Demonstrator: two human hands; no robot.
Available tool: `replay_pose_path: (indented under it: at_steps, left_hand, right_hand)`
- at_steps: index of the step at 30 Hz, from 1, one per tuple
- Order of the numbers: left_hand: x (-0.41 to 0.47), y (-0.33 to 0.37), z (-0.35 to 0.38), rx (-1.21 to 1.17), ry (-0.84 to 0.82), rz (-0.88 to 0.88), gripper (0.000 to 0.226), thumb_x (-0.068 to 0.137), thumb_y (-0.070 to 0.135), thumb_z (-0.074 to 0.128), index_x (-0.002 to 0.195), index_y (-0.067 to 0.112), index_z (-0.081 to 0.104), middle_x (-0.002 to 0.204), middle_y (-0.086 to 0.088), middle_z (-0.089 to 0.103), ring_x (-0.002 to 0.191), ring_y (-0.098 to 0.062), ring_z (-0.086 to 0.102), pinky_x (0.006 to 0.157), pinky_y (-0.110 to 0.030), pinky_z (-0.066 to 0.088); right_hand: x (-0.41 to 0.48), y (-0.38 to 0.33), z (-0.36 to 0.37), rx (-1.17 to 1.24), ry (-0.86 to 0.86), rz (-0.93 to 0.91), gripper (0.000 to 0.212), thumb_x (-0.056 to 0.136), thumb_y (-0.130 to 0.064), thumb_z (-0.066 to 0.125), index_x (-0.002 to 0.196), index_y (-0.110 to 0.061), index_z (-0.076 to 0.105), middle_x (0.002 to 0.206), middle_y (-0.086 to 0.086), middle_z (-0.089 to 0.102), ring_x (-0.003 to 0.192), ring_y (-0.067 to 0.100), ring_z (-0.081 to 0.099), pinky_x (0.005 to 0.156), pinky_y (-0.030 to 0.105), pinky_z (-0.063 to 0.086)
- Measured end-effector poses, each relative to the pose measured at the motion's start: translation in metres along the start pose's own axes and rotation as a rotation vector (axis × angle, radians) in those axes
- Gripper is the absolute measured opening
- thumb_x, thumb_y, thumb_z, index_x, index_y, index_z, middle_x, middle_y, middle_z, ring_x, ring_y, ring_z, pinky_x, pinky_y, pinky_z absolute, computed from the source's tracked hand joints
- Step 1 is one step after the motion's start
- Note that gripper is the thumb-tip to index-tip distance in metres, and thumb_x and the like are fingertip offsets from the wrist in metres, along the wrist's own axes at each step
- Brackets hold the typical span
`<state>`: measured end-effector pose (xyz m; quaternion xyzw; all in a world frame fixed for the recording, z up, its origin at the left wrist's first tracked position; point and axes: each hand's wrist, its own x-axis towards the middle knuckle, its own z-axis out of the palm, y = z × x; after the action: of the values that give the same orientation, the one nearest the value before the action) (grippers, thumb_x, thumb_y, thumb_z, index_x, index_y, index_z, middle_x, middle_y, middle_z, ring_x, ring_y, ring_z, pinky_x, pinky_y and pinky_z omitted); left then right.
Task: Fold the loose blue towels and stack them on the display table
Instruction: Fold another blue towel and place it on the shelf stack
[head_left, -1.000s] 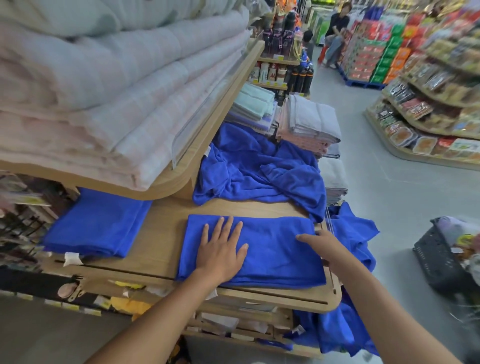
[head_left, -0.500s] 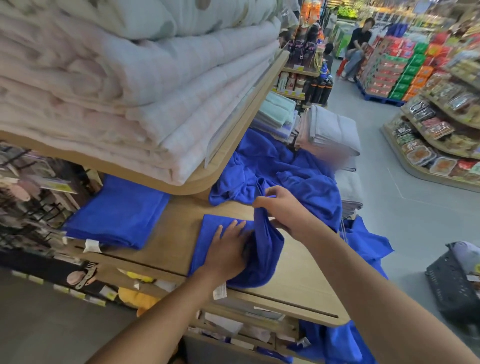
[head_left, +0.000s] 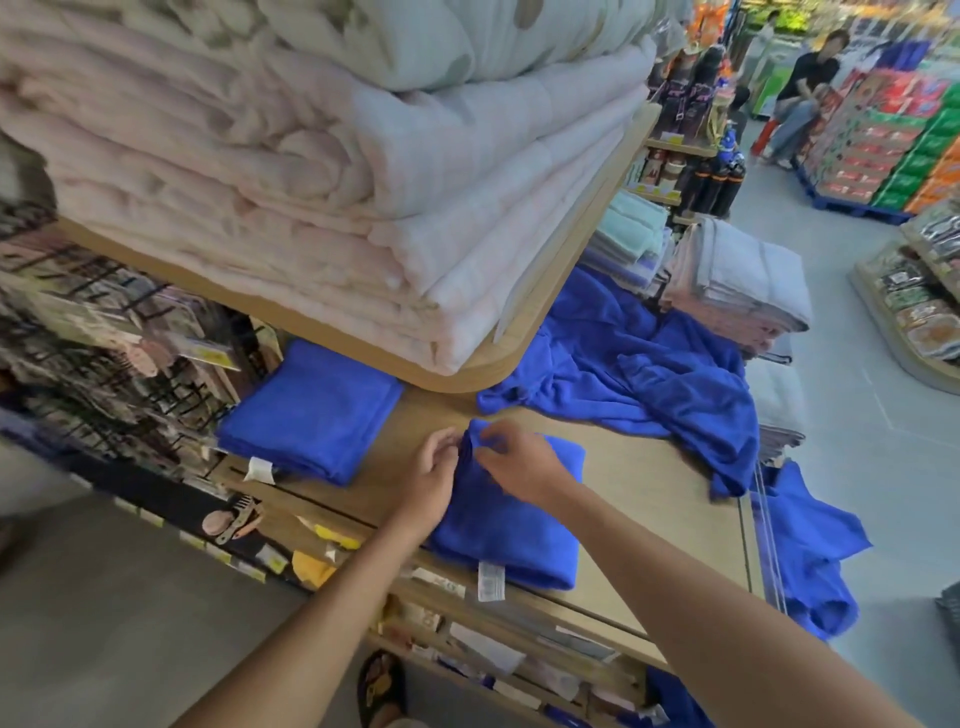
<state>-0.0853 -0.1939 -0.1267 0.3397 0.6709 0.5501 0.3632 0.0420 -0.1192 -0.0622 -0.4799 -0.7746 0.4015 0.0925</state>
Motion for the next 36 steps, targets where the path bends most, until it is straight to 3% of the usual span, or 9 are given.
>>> replay_pose_path:
  at_steps: [2,4,6,11,16,21,25,30,36]
  left_hand:
    - [-0.004,0.007,0.0,0.278,0.027,0.179,0.033,0.103,0.015,0.047,0.135,0.02,0.055,0.137,0.003,0.056,0.131,-0.01,0.048,0.109,-0.029,0.038]
    - [-0.007,0.011,0.008,0.617,0.001,0.452,0.047,0.1,0.026,0.044,0.145,0.015,0.05,0.151,-0.002,0.048,0.141,-0.014,0.04,0.118,-0.037,0.033]
    - [-0.01,0.013,0.023,0.884,-0.106,0.508,0.056,0.102,0.038,0.038,0.155,0.018,0.039,0.164,-0.003,0.031,0.154,-0.022,0.02,0.123,-0.045,0.022]
    - [-0.006,-0.014,0.036,1.123,-0.193,0.394,0.062,0.105,0.052,0.03,0.161,0.03,0.018,0.171,0.002,0.002,0.157,-0.022,-0.007,0.127,-0.043,0.007]
    - [-0.007,-0.022,0.035,0.934,-0.091,0.516,0.063,0.098,0.045,0.028,0.153,0.019,0.043,0.166,-0.007,0.026,0.155,-0.027,0.019,0.123,-0.046,0.026]
    - [-0.009,-0.015,0.024,0.43,-0.044,0.274,0.071,0.093,0.024,0.058,0.157,0.021,0.028,0.167,0.0,0.019,0.153,-0.015,0.019,0.123,-0.034,0.025]
    - [-0.016,0.013,0.006,0.061,0.015,-0.041,0.085,0.091,0.028,0.069,0.16,0.025,0.02,0.162,0.008,0.028,0.146,-0.01,0.032,0.12,-0.036,0.032]
    - [-0.037,0.036,-0.033,-0.539,-0.224,-0.456,0.054,0.072,0.061,0.077,0.118,0.032,0.075,0.125,0.006,0.072,0.115,-0.015,0.068,0.103,-0.038,0.047]
    - [-0.031,0.052,-0.105,-0.429,-0.091,-0.354,0.028,0.088,0.032,0.076,0.114,0.023,0.069,0.118,0.001,0.073,0.099,-0.019,0.072,0.079,-0.034,0.055]
  right_hand:
    - [-0.011,0.02,-0.014,0.001,0.114,-0.084,0.025,0.095,-0.023,0.06,0.119,-0.02,0.064,0.11,-0.005,0.067,0.102,0.018,0.065,0.074,0.021,0.048]
    - [-0.025,0.042,-0.025,-0.118,0.236,-0.183,0.033,0.095,-0.025,0.062,0.127,-0.021,0.062,0.126,-0.005,0.062,0.114,0.017,0.058,0.088,0.026,0.044]
    - [-0.04,0.062,-0.028,-0.188,0.368,-0.182,0.045,0.094,-0.025,0.065,0.137,-0.013,0.056,0.136,0.003,0.057,0.123,0.024,0.052,0.101,0.032,0.041]
    - [-0.06,0.075,-0.029,0.314,0.258,0.312,0.068,0.095,-0.036,0.068,0.151,-0.013,0.036,0.12,0.002,0.063,0.104,0.025,0.067,0.095,0.046,0.055]
    - [-0.054,0.062,-0.03,0.7,0.054,0.449,0.056,0.085,-0.038,0.081,0.122,0.0,0.063,0.101,0.008,0.07,0.084,0.022,0.069,0.062,0.031,0.053]
    - [-0.054,0.049,-0.017,0.597,0.11,0.304,0.031,0.083,-0.014,0.081,0.111,-0.011,0.068,0.105,0.01,0.076,0.096,0.027,0.073,0.09,0.049,0.06]
    - [-0.059,0.035,-0.021,0.587,0.13,0.189,0.025,0.084,-0.01,0.077,0.106,-0.02,0.07,0.098,0.004,0.078,0.09,0.024,0.075,0.084,0.049,0.062]
    - [-0.058,0.002,-0.045,0.656,0.004,0.031,0.023,0.084,-0.011,0.076,0.103,-0.023,0.074,0.102,0.004,0.079,0.093,0.025,0.077,0.073,0.045,0.062]
    - [-0.028,-0.053,-0.036,0.852,-0.118,0.054,0.03,0.091,-0.007,0.072,0.12,-0.011,0.067,0.113,0.01,0.077,0.098,0.028,0.076,0.067,0.036,0.061]
